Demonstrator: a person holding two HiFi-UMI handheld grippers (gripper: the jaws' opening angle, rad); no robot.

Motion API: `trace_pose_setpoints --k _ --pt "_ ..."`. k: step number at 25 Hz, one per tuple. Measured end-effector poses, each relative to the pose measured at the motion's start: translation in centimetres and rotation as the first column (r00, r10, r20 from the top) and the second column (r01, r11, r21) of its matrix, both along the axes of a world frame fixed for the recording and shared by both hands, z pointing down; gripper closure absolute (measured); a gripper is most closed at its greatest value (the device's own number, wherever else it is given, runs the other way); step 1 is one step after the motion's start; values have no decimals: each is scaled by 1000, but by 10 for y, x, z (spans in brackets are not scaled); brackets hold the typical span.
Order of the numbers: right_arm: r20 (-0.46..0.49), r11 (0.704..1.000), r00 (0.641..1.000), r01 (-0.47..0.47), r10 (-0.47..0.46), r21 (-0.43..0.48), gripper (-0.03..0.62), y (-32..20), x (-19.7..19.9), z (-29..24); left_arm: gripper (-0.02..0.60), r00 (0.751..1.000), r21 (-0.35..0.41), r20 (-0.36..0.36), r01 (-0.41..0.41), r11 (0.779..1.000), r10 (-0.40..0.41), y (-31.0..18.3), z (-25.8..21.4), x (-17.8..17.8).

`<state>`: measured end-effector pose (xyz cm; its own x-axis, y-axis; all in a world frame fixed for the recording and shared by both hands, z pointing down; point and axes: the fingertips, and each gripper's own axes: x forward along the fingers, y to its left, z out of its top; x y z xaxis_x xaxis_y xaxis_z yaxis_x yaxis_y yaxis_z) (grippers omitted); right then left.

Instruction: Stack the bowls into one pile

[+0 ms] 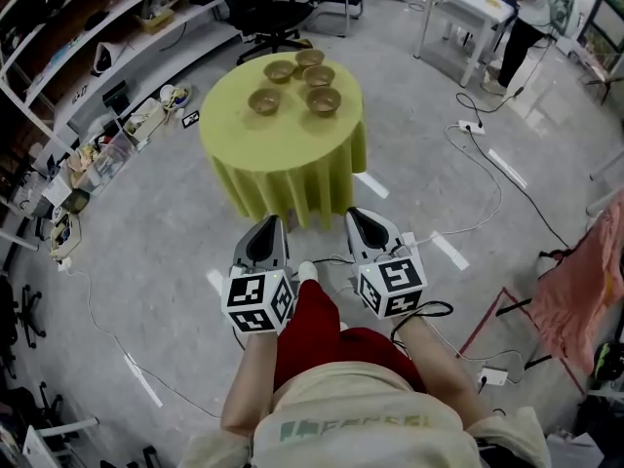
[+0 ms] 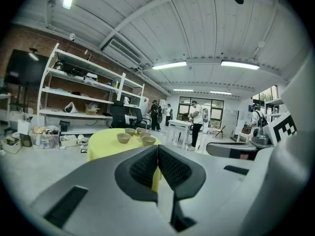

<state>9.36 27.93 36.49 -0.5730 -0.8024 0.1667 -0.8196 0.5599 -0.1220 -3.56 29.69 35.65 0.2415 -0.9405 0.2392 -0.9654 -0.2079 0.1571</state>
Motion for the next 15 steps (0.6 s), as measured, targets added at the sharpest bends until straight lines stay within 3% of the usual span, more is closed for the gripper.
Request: trace_pose_setpoints --k 15 --pt "-21 999 1000 -9 8 -41 557 -104 -36 16 558 1000 -39 -8 -7 999 6 -107 16 -35"
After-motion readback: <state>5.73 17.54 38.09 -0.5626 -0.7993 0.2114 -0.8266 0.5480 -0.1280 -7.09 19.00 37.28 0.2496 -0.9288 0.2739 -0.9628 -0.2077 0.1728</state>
